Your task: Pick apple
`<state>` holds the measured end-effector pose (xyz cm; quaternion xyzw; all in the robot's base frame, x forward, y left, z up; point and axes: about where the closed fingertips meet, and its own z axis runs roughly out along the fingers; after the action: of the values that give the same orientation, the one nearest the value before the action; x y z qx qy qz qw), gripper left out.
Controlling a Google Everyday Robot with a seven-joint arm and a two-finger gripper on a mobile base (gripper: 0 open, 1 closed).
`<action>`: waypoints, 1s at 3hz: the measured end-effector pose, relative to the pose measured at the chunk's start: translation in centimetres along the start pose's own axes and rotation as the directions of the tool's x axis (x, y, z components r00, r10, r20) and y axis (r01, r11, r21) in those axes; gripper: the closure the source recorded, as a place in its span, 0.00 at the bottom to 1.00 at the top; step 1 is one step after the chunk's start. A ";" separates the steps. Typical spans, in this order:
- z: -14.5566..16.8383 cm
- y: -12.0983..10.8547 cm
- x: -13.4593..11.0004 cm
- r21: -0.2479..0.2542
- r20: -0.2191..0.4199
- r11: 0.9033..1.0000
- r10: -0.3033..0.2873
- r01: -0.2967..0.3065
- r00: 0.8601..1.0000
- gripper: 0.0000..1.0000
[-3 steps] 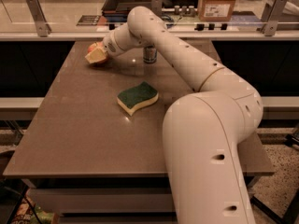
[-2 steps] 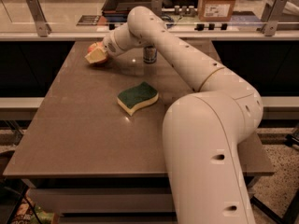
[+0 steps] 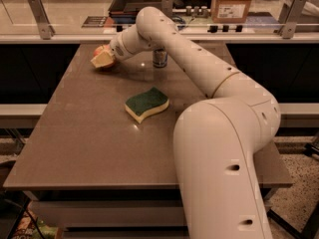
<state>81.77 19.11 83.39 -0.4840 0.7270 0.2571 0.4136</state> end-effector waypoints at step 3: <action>0.1 0.2 -0.4 0.014 -0.002 1.000 -0.014 0.014 1.000 1.00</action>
Offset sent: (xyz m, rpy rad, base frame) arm -0.0494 -0.0045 0.1413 -0.2066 -0.1821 -0.1275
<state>81.68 19.47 83.66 -0.4865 0.7258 0.2484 0.4182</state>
